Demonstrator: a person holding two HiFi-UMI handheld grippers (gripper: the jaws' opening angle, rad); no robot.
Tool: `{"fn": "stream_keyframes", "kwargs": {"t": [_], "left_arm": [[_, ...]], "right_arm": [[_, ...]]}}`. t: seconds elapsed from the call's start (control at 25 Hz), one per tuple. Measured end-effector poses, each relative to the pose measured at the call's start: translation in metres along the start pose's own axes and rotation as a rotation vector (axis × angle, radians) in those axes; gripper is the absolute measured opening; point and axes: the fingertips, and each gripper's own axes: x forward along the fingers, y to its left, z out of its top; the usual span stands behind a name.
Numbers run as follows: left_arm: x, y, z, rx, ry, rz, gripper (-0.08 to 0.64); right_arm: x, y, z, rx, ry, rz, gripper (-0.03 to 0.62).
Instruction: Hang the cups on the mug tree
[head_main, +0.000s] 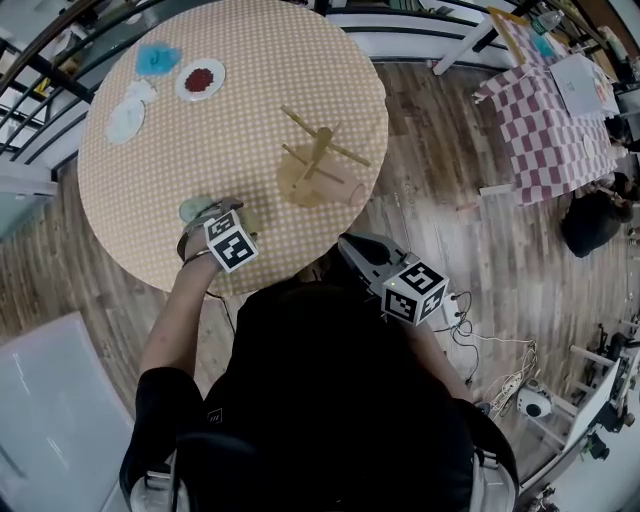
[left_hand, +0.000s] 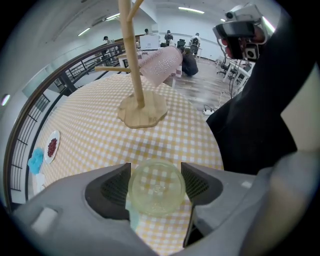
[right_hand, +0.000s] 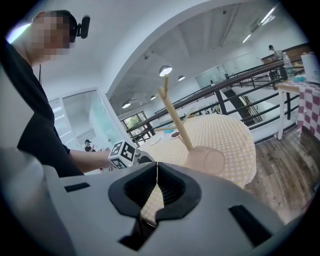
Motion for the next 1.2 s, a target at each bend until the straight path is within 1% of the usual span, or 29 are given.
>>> {"fn": "stream_keyframes", "kwargs": {"t": [0.12,0.32,0.44,0.56,0.72,0.96,1.08,1.2], "left_arm": [[-0.011,-0.001,0.007,-0.036,-0.034,0.035,0.304],[-0.038,-0.002,0.017,-0.149,-0.116,0.054,0.304],[-0.054,-0.002,0.019,-0.186,-0.132,0.091,0.304],[-0.073,-0.002,0.024,-0.241,-0.159,0.113,0.304],[-0.098,0.001,0.035,-0.316,-0.190,0.156,0.304],[-0.128,0.001,0.064,-0.461,-0.269,0.208,0.304],[-0.147,0.000,0.073,-0.548,-0.298,0.245,0.304],[-0.164,0.000,0.080,-0.612,-0.322,0.284,0.304]], "right_arm": [[0.002,0.002,0.001,-0.007,-0.003,0.021,0.015],[0.009,0.004,0.011,-0.030,-0.005,0.080,0.015],[0.019,0.007,0.014,-0.057,0.014,0.132,0.015],[0.031,0.010,0.022,-0.088,0.036,0.190,0.015],[0.040,0.011,0.033,-0.132,0.079,0.267,0.015],[0.040,-0.011,0.051,-0.186,0.149,0.369,0.015],[0.046,-0.016,0.055,-0.205,0.196,0.447,0.015],[0.049,-0.017,0.051,-0.217,0.238,0.520,0.015]]}}
